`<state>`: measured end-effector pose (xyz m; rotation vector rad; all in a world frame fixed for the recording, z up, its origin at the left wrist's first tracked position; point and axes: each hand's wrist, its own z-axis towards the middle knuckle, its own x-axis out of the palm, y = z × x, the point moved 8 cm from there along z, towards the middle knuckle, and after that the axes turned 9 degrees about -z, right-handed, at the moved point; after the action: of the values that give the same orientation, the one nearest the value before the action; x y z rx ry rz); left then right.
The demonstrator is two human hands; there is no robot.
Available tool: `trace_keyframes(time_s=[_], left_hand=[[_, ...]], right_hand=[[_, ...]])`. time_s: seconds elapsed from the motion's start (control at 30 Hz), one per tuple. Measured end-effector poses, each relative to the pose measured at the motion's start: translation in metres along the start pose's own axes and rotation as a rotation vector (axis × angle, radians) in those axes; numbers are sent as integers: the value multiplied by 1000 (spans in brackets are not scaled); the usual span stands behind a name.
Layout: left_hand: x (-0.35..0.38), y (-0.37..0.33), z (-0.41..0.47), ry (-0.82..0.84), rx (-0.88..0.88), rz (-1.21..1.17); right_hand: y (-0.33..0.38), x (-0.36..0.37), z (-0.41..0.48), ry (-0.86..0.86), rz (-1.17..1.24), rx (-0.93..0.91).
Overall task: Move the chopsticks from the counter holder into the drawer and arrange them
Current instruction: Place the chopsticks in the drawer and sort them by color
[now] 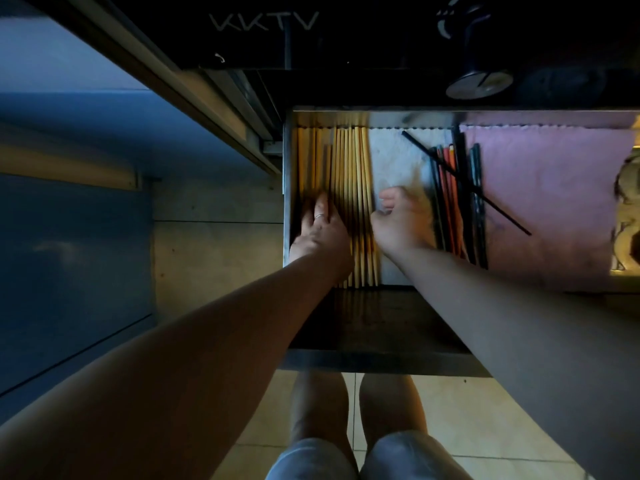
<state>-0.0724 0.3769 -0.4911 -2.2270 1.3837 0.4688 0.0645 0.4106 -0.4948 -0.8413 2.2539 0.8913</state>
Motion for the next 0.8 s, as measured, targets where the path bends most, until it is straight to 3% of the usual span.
trace_keyframes(time_s=[0.17,0.63,0.8], left_hand=[[-6,-3,-1,-29,-18,-9],[-14,-11,-1,37,-179,-330],[-20,-27,-7,31,-80,-456]], right_hand=[[1,11,-1,64,62,-25],[-16,-13,6,107,67,-59],[-26,-24,9,102,94,-49]])
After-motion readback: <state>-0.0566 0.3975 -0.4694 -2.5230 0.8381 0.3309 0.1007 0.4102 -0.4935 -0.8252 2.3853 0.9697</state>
